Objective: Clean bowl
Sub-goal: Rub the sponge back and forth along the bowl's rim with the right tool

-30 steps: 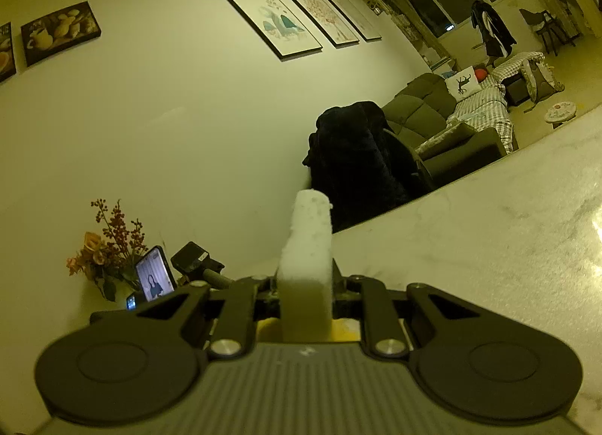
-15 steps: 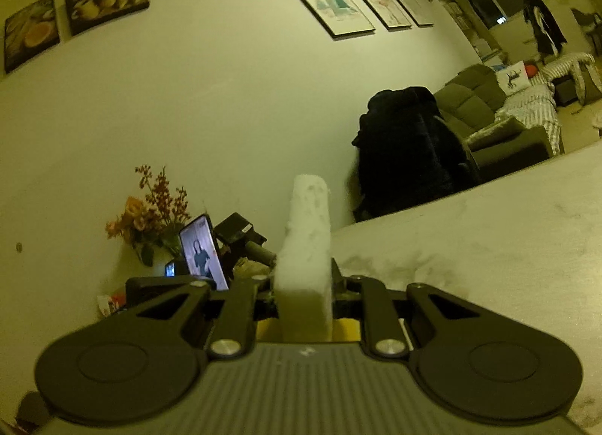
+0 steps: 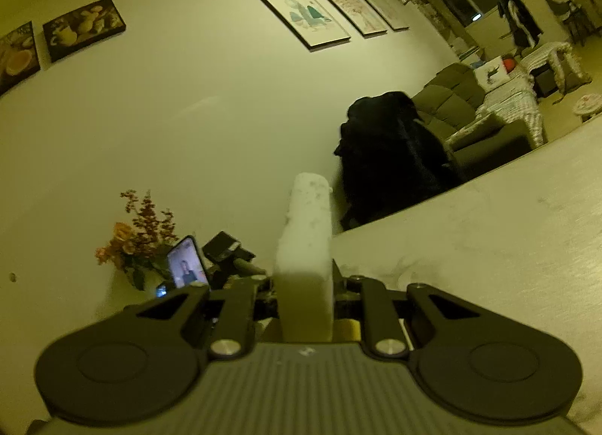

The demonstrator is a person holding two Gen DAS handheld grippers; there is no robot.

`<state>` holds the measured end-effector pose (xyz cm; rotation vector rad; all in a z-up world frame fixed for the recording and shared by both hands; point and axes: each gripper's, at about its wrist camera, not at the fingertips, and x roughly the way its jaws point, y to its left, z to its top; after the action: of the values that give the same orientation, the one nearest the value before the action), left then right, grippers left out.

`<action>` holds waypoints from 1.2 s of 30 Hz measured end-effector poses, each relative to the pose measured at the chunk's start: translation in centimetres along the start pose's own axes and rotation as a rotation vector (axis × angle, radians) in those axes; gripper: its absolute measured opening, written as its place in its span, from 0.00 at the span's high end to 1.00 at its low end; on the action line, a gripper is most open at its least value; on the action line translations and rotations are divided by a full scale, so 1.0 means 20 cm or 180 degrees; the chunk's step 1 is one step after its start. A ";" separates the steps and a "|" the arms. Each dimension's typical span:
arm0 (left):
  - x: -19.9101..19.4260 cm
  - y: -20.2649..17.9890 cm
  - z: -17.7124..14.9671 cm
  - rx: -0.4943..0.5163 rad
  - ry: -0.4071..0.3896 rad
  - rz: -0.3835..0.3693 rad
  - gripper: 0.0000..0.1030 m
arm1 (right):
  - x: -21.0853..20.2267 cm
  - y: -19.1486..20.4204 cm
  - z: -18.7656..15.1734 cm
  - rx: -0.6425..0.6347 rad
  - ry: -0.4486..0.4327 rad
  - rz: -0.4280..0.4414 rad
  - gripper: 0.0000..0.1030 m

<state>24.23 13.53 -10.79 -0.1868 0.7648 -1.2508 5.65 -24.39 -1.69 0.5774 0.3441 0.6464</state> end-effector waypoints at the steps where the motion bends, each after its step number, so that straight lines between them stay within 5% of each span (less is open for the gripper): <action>1: 0.00 0.00 0.00 0.0001 0.0000 0.0000 0.49 | 0.00 0.00 0.01 -0.0048 -0.0015 -0.0125 0.81; 6: 0.00 -0.02 -0.01 0.0007 0.0001 0.0003 0.49 | 0.05 0.01 0.01 -0.0577 0.0219 -0.1204 0.81; 11: 0.02 -0.02 -0.01 0.0013 0.0002 0.0006 0.49 | 0.11 -0.03 -0.02 -0.0578 0.0458 -0.1514 0.79; 23: 0.03 -0.04 0.00 0.0008 0.0003 0.0004 0.49 | 0.11 -0.05 -0.02 -0.0541 0.0378 -0.1561 0.71; 31: 0.02 -0.04 0.00 0.0005 0.0004 0.0002 0.49 | 0.10 -0.06 -0.02 -0.0463 0.0365 -0.1496 0.82; 36: 0.02 -0.05 0.00 0.0002 0.0005 0.0002 0.49 | 0.00 -0.06 0.05 -0.0142 0.0094 -0.0992 0.82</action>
<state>23.54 12.90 -10.43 -0.1851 0.7655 -1.2508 6.66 -25.57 -1.72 0.4595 0.4362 0.3618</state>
